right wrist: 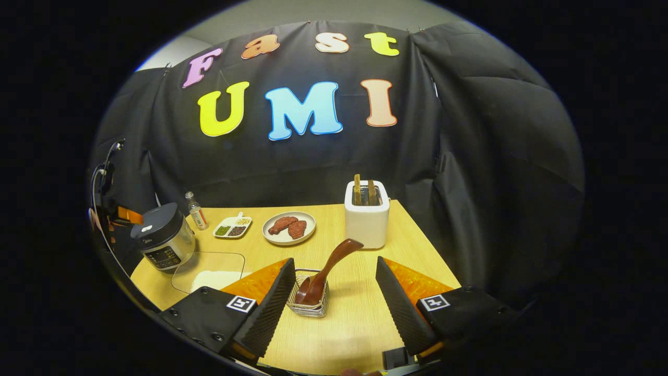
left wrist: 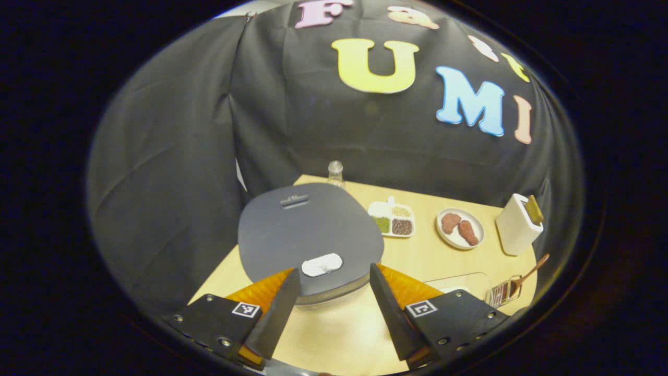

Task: Close the left gripper, press the button to open the rice cooker; take a wooden spoon from the chopstick holder with the right hand, scoop a spoonful of rice and pour it into the rice cooker, then put the wooden spoon back into the chopstick holder.

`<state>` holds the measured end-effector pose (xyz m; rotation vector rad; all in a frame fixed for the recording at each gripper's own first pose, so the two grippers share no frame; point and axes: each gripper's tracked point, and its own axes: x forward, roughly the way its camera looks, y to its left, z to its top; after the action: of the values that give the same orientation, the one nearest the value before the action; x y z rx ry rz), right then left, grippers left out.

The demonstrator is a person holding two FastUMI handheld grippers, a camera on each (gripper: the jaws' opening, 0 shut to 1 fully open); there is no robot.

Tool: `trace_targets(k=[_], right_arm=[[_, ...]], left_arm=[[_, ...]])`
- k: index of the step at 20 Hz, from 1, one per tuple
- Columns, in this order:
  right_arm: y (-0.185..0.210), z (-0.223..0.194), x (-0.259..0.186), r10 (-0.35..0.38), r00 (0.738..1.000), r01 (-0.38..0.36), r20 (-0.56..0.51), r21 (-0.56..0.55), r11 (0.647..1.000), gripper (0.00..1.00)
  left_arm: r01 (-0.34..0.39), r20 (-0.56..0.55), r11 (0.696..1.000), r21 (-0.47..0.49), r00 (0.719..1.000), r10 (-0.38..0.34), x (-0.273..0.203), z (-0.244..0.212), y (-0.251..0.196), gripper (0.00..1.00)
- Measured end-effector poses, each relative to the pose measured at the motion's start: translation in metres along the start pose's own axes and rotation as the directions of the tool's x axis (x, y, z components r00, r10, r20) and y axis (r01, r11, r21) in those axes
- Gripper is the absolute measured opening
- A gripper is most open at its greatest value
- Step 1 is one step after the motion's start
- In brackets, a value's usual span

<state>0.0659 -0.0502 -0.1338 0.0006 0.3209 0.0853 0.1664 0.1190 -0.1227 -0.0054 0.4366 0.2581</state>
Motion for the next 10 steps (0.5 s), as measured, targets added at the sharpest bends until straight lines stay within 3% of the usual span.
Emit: trace_targets(k=[2,5,10], right_arm=[[-0.006,0.011,0.005,0.037,0.999,-0.037,-0.003,-0.010,0.999,0.98],[-0.012,0.044,0.007,0.091,0.996,-0.090,0.020,-0.030,0.995,0.98],[-0.020,0.111,-0.023,0.042,0.985,-0.035,0.165,-0.049,0.998,0.98]], left_arm=[[-0.011,0.103,0.999,0.043,0.995,0.006,-0.045,0.025,-0.005,0.85],[0.018,0.232,1.000,0.024,0.972,-0.023,-0.111,0.054,-0.025,0.85],[0.094,0.417,0.995,0.040,0.903,-0.103,-0.196,0.096,-0.036,0.84]])
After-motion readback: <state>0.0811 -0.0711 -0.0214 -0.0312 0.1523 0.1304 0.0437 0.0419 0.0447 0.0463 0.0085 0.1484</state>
